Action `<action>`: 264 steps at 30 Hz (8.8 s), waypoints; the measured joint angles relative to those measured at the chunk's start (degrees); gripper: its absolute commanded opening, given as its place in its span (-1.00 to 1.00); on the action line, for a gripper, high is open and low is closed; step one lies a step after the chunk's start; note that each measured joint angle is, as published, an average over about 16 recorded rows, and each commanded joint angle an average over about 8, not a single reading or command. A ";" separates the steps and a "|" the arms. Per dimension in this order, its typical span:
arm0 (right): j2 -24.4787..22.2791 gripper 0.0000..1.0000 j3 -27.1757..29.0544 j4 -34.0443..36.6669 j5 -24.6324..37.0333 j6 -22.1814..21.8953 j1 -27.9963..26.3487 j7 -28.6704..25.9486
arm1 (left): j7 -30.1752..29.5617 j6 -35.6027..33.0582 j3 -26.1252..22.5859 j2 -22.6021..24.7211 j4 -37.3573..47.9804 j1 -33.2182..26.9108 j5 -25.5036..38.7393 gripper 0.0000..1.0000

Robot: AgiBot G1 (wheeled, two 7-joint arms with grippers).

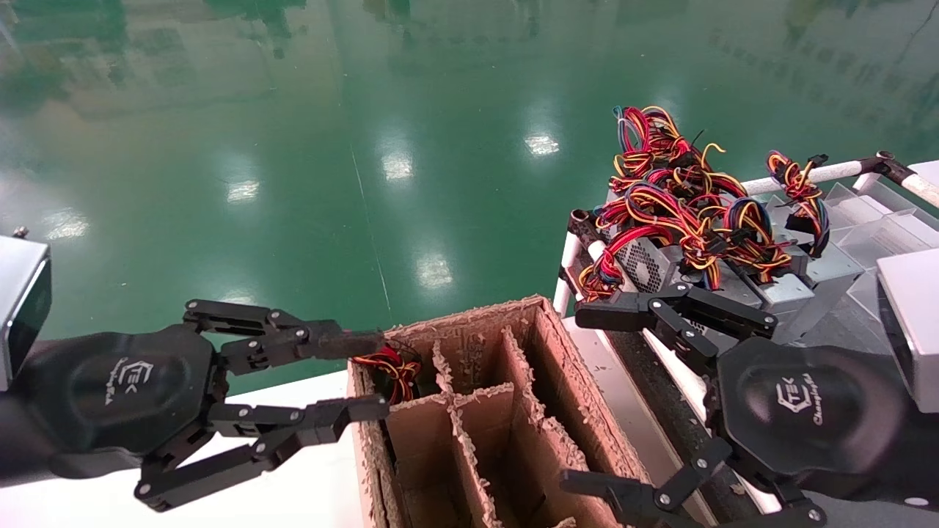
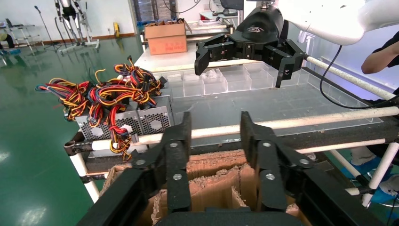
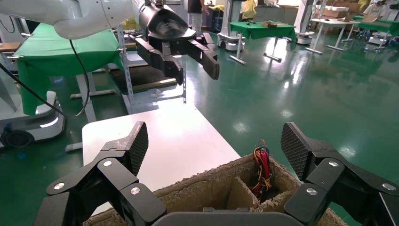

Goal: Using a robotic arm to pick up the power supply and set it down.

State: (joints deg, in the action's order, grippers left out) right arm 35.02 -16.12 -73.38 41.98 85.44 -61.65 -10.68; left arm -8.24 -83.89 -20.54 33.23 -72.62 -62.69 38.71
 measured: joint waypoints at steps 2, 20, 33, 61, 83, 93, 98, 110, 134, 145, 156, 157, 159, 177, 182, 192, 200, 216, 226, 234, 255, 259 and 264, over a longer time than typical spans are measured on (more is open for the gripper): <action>0.12 1.00 -0.09 0.20 0.22 -0.12 -0.06 0.07 | 0.00 0.00 0.00 0.00 0.00 0.00 0.00 -1.00; 7.28 1.00 -3.71 9.70 8.71 -4.97 -4.54 3.45 | 0.01 0.00 -0.01 0.00 0.02 -0.01 -0.01 -0.14; 11.12 1.00 -5.30 15.72 12.17 -7.90 -7.24 4.20 | 0.02 0.02 -0.02 -0.01 0.04 0.00 -0.03 1.00; 25.30 1.00 -10.14 31.74 19.20 -13.29 -15.11 7.62 | 0.03 0.02 -0.02 -0.02 0.08 0.00 -0.04 1.00; 41.71 -0.03 -16.13 56.56 23.77 -10.53 -22.32 16.31 | 0.04 0.02 -0.04 -0.02 0.09 -0.01 -0.05 1.00; 43.00 -1.00 -20.05 57.03 23.61 -10.02 -22.37 19.33 | 0.04 0.02 -0.04 -0.02 0.09 -0.01 -0.05 1.00; 43.02 -1.00 -22.08 55.93 22.77 -10.98 -22.06 20.27 | 0.04 0.02 -0.05 -0.02 0.09 -0.01 -0.05 1.00; 42.97 -1.00 -25.34 55.17 18.69 -14.54 -21.48 21.71 | 0.05 0.03 -0.06 -0.03 0.09 -0.02 -0.06 1.00; 42.61 -1.00 -30.16 57.12 11.39 -16.41 -20.92 23.79 | 0.05 0.03 -0.07 -0.03 0.09 -0.02 -0.07 1.00; 41.03 -1.00 -27.94 58.76 5.22 -11.58 -22.01 26.88 | 0.06 0.03 -0.08 -0.03 0.09 -0.02 -0.07 1.00; 36.10 -1.00 -24.06 59.14 -0.74 -3.73 -26.27 27.27 | 0.06 0.04 -0.08 -0.04 0.09 -0.02 -0.08 1.00; 35.51 -1.00 -23.80 58.98 -1.09 -3.22 -26.72 27.05 | 0.06 0.04 -0.08 -0.04 0.09 -0.02 -0.08 1.00; 34.23 -1.00 -23.33 58.50 -1.69 -2.36 -27.67 26.53 | 0.06 0.04 -0.09 -0.04 0.09 -0.02 -0.08 1.00; 13.74 -1.00 -20.07 38.97 -5.06 -1.62 -32.11 13.83 | 0.07 0.04 -0.10 -0.04 0.09 -0.03 -0.09 1.00; 4.74 -1.00 -19.46 27.32 -5.78 -4.21 -30.03 7.19 | 0.07 0.04 -0.10 -0.04 0.09 -0.03 -0.09 1.00; -15.31 -1.00 -17.84 4.36 -10.05 -15.09 -20.99 -4.45 | 0.07 0.05 -0.11 -0.04 0.09 -0.03 -0.09 1.00; -28.53 -1.00 -18.05 -3.36 -17.28 -21.16 -12.83 -5.78 | 0.07 0.05 -0.11 -0.05 0.09 -0.03 -0.10 1.00; -45.67 -1.00 -31.94 -2.36 -34.22 -24.70 -7.12 5.85 | 0.08 0.05 -0.12 -0.05 0.09 -0.03 -0.10 1.00; -49.76 -1.00 -46.85 -2.89 -47.21 -27.29 -11.03 17.82 | 0.08 0.05 -0.13 -0.05 0.09 -0.03 -0.11 1.00; -50.28 -1.00 -55.72 -3.18 -54.19 -27.71 -13.27 25.64 | 0.08 0.06 -0.13 -0.05 0.09 -0.03 -0.11 1.00; -40.69 -1.00 -60.97 -1.72 -55.24 -30.01 -13.48 30.09 | 0.09 0.06 -0.14 -0.06 0.09 -0.04 -0.12 1.00; -37.41 -1.00 -59.95 -0.53 -53.11 -31.15 -14.14 29.20 | 0.09 0.06 -0.15 -0.06 0.09 -0.04 -0.12 1.00; -33.22 -1.00 -58.64 1.52 -49.67 -32.05 -15.56 27.26 | 0.09 0.06 -0.15 -0.06 0.09 -0.04 -0.12 1.00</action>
State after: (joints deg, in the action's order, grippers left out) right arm 1.81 -74.77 -71.86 -7.70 53.39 -77.21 16.58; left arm -8.15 -83.83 -20.68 33.17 -72.53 -62.73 38.59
